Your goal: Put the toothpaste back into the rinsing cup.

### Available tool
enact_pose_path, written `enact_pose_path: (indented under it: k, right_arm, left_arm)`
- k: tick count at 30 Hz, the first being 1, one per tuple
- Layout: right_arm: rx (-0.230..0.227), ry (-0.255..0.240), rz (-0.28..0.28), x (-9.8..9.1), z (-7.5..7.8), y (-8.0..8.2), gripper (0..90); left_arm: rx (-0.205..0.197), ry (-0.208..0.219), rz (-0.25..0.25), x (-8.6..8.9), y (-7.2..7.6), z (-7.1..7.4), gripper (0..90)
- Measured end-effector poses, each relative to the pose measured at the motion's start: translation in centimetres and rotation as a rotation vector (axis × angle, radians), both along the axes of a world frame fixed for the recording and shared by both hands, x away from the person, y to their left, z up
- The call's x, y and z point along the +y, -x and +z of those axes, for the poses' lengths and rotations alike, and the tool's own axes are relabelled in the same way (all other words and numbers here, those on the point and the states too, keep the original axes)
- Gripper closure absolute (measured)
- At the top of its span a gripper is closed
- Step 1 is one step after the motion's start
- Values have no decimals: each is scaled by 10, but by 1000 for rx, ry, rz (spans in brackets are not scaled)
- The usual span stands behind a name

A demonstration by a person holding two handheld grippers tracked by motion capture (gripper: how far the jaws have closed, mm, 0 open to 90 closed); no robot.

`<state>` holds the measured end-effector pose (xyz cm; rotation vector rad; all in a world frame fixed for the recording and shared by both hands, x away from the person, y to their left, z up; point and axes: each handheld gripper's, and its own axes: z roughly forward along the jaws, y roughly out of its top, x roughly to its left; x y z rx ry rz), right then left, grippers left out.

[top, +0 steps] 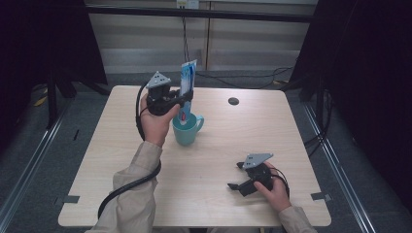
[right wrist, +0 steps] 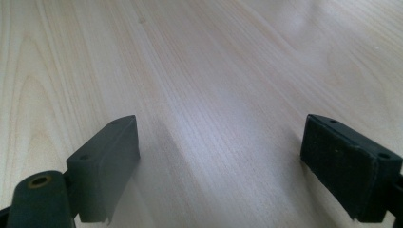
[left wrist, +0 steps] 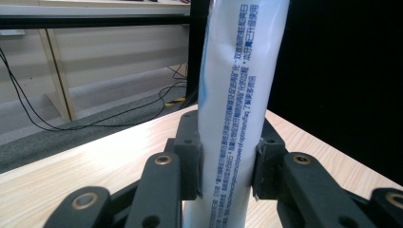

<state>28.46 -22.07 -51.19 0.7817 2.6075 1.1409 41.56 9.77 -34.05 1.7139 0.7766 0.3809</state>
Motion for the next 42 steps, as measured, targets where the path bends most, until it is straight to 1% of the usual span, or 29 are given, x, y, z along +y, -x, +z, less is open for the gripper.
enact_pose_path:
  k: [6,7,12,13,15,17,19,23,25,30,35,36,37,38,39,42]
  right_arm:
    - [2,-1,0,0,0,0,122]
    - [1,0,1,0,0,0,122]
    - [1,0,2,0,0,0,122]
    - [1,0,2,0,0,0,122]
    - [3,-1,1,0,0,0,122]
    - [3,0,3,0,0,0,122]
    - [2,-1,4,0,0,0,122]
    - [1,2,7,-1,0,0,122]
    - [1,2,7,-1,0,0,122]
    - [1,1,8,-1,0,0,122]
    - [0,3,7,-1,0,0,122]
    - [0,3,7,-1,0,0,122]
    - [0,3,7,-1,0,0,122]
    - [0,3,7,-1,0,0,122]
    - [1,2,8,-1,0,0,122]
    - [1,2,7,0,0,0,121]
  left_arm:
    - [2,4,21,-1,-5,-9,698]
    - [-2,-1,31,-2,-6,-11,698]
    - [1,9,31,-4,-9,-17,698]
    - [6,-2,37,-5,-11,-19,698]
    - [-1,3,42,-6,-12,-22,697]
    - [2,6,39,-7,-14,-23,697]
    - [-1,-4,42,-9,-16,-26,697]
    - [-4,-4,50,-11,-17,-30,695]
    - [1,-6,60,-10,-18,-34,695]
    - [2,2,72,-9,-20,-40,695]
    - [11,-2,85,-7,-20,-46,693]
    - [6,-8,85,-7,-20,-47,693]
    - [11,-14,90,-7,-20,-50,692]
    - [11,-14,90,-7,-20,-50,692]
    - [19,-11,93,-7,-20,-54,692]
    - [18,-17,96,-7,-20,-58,691]
